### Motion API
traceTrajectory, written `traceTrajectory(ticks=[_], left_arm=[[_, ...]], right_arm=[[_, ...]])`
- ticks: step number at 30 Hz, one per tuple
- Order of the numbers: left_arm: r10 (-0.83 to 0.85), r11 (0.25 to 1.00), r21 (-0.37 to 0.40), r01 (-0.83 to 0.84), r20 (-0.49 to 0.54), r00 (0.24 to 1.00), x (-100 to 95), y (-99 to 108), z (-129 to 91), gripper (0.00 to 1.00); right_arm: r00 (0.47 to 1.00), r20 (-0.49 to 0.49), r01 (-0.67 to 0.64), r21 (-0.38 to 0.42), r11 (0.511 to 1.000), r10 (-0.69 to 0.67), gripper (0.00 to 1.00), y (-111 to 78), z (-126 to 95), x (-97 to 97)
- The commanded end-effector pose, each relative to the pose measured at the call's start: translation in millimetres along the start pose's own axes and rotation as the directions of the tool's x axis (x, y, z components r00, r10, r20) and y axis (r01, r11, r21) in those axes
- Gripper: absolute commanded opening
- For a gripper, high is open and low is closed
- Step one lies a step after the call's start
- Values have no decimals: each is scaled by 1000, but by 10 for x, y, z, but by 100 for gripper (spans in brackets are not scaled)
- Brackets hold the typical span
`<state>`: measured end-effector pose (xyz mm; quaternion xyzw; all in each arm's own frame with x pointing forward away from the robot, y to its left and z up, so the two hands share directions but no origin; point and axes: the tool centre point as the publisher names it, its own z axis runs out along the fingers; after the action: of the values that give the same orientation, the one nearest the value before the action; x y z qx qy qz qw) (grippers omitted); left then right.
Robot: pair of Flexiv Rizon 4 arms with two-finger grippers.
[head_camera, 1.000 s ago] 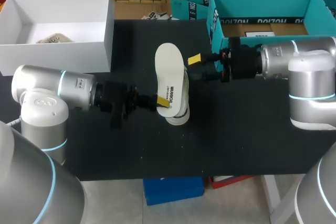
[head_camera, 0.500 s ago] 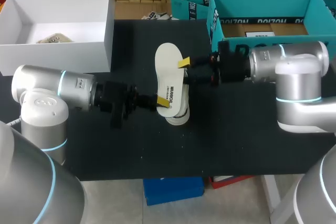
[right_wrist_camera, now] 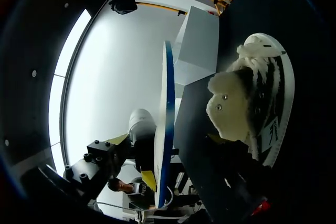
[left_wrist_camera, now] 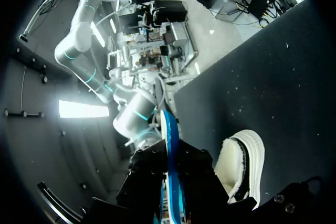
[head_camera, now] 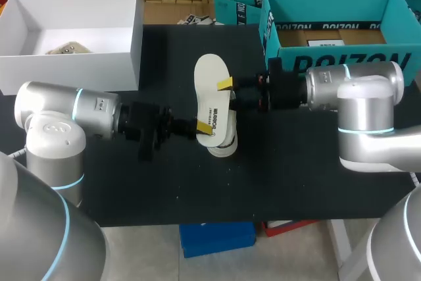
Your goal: Take the shoe out of the shoebox, open the shoe tongue, remove and reinsert the insole, then place the shoe into the shoebox
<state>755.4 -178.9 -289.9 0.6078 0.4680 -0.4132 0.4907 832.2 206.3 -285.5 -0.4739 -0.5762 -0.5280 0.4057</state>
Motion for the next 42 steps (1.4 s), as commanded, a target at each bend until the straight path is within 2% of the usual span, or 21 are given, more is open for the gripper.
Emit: traceTrajectory(ticks=[1, 4, 7, 8, 28, 29, 30, 35, 38, 42], left_arm=[[2, 1000, -4, -2, -5, 1000, -5, -12, 4, 0], [2, 1000, -4, -2, -5, 1000, -5, -12, 4, 0], [2, 1000, -4, -2, -5, 1000, -5, -12, 4, 0], [2, 1000, -4, -2, -5, 1000, -5, -12, 4, 0], [-8, 1000, -12, 8, -9, 1000, -11, -17, 2, 0], [-28, 999, -18, 28, -22, 999, -16, -18, -10, 73], [-37, 999, -20, 37, -26, 999, -13, -14, -21, 100], [-69, 997, -33, 66, -104, 992, -50, -36, -157, 100], [-114, 993, -46, 106, -227, 967, -77, -46, -281, 100], [-154, 988, -59, 143, -412, 898, -168, -39, -461, 100]], right_arm=[[1000, 1, -2, 0, 1000, 2, 49, 7, 25, -25], [1000, 2, -5, 1, 1000, 5, 30, 10, 26, -36], [1000, 2, -9, 3, 1000, 9, 4, 13, 24, -44], [1000, 1, -10, 3, 1000, 10, 0, 17, 24, -48], [1000, 2, -18, 18, 1000, 18, 0, 41, 34, -60], [1000, 2, -18, 18, 1000, 18, 0, 41, 34, -60], [1000, 2, -18, 18, 1000, 18, 0, 41, 34, -60], [1000, 2, -18, 18, 1000, 18, 0, 41, 34, -60], [1000, 2, -18, 18, 1000, 18, 0, 41, 34, -60], [1000, 2, -18, 18, 1000, 18, 0, 41, 34, -60]])
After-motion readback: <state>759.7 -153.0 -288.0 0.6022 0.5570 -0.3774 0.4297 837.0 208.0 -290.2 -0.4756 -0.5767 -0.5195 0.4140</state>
